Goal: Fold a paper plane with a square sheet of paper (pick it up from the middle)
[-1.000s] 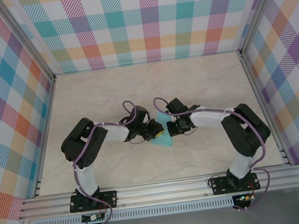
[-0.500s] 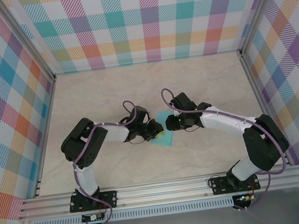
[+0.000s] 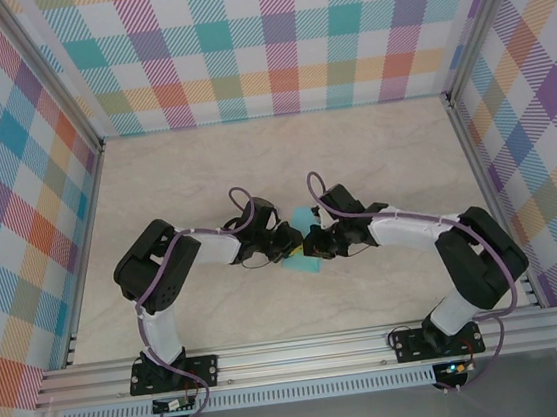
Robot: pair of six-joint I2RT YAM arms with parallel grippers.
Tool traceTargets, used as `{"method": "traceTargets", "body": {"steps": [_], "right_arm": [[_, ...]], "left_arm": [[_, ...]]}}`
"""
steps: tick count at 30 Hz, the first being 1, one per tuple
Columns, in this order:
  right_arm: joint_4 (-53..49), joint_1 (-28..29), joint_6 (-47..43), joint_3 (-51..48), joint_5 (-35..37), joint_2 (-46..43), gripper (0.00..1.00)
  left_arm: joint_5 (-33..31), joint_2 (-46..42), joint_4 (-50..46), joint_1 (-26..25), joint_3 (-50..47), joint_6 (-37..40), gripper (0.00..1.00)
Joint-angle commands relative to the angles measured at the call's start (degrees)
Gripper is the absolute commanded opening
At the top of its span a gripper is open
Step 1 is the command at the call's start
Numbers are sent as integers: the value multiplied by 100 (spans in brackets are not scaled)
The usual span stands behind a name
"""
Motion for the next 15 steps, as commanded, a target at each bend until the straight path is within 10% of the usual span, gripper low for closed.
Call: {"method": "traceTargets", "body": {"steps": [1, 15], "right_arm": [[81, 22, 171, 156, -174, 202, 12], [-484, 58, 12, 412, 304, 787, 12]], "left_arm": [[-80, 217, -133, -83, -97, 91, 14], [-81, 201, -177, -82, -121, 116, 14]]}}
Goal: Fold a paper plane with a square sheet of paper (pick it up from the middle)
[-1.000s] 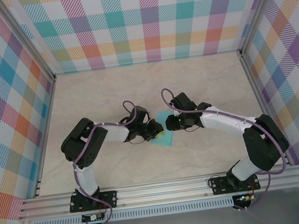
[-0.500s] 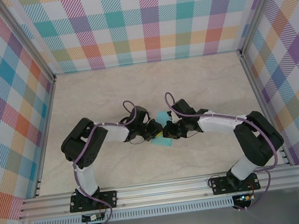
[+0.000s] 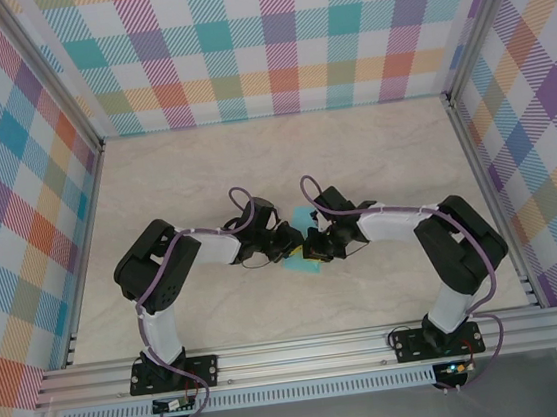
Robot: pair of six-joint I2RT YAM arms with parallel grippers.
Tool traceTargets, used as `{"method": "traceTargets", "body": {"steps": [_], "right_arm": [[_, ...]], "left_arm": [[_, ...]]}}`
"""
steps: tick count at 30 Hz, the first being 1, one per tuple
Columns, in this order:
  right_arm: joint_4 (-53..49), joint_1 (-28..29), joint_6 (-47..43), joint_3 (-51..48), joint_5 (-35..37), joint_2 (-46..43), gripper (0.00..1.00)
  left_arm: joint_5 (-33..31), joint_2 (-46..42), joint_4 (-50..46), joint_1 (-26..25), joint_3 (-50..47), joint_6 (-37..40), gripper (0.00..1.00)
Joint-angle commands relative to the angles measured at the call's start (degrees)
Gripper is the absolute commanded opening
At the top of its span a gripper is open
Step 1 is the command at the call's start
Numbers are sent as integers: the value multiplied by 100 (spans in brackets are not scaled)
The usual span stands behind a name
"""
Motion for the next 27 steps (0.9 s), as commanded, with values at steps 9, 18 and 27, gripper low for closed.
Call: {"method": "traceTargets", "body": {"steps": [9, 18, 27], "right_arm": [[-486, 22, -190, 78, 356, 94, 12], [-593, 7, -161, 104, 274, 21, 12], [-223, 16, 72, 109, -404, -362, 13]], "left_arm": [[-88, 227, -175, -80, -142, 124, 14], [-98, 262, -157, -80, -179, 123, 13], [-86, 252, -140, -78, -187, 127, 13]]}}
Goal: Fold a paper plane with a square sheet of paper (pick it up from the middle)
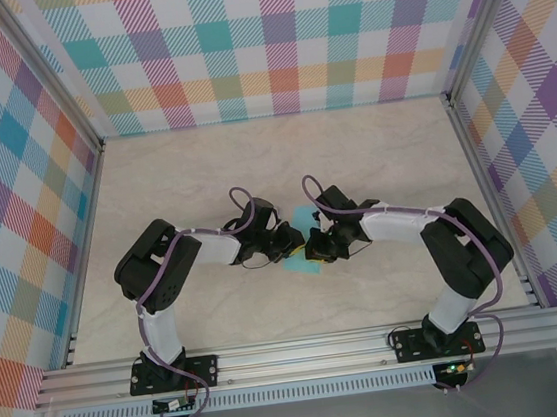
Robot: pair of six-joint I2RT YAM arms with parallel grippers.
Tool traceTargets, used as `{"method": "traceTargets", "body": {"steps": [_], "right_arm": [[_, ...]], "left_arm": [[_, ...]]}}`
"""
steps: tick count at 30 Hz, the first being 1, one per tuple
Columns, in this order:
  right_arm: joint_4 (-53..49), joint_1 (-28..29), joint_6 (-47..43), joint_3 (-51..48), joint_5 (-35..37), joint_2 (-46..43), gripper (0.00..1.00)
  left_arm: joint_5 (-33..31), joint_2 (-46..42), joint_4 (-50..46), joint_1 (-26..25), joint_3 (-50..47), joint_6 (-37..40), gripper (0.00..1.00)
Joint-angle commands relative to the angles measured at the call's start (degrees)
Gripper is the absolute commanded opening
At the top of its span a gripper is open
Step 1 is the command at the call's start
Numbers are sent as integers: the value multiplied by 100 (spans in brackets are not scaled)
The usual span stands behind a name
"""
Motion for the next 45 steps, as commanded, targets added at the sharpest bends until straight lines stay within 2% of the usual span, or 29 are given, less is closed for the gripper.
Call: {"method": "traceTargets", "body": {"steps": [1, 15, 29, 36, 45], "right_arm": [[143, 15, 164, 82, -394, -40, 13], [489, -115, 193, -507, -416, 403, 13], [549, -144, 183, -461, -977, -111, 15], [296, -153, 25, -595, -544, 203, 14], [669, -337, 149, -1113, -666, 68, 14]], "left_arm": [[-111, 232, -262, -80, -154, 62, 13], [-100, 241, -262, -80, -157, 75, 13], [-92, 248, -271, -79, -148, 75, 13], [-76, 268, -280, -81, -126, 76, 13], [-80, 262, -306, -80, -150, 108, 13]]}}
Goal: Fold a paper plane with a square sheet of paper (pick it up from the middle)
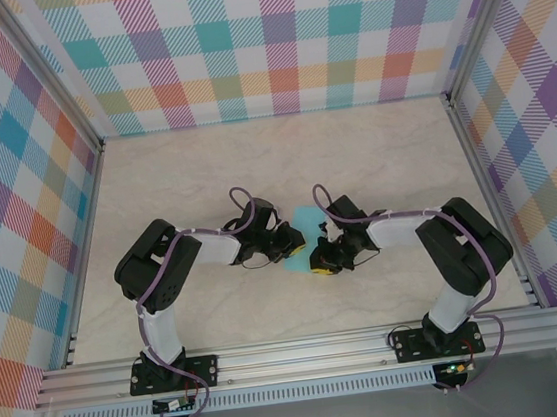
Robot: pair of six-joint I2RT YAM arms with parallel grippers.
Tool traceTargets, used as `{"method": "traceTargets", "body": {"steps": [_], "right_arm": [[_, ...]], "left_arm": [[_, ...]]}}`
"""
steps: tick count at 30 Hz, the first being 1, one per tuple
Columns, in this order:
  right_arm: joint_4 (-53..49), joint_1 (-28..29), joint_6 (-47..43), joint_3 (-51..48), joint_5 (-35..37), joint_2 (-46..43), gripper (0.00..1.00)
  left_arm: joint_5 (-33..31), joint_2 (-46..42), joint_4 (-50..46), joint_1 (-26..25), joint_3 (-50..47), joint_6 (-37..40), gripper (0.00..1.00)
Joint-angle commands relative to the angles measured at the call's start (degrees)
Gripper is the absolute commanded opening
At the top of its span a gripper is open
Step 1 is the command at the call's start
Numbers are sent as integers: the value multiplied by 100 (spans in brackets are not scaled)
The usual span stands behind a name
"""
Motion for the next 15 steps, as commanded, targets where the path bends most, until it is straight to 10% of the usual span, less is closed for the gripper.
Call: {"method": "traceTargets", "body": {"steps": [1, 15], "right_arm": [[-208, -38, 33, -236, 95, -126, 15], [-46, -38, 208, 232, -186, -158, 17]], "left_arm": [[-100, 260, -311, -84, -139, 83, 13], [-99, 232, -319, -83, -134, 83, 13]]}}
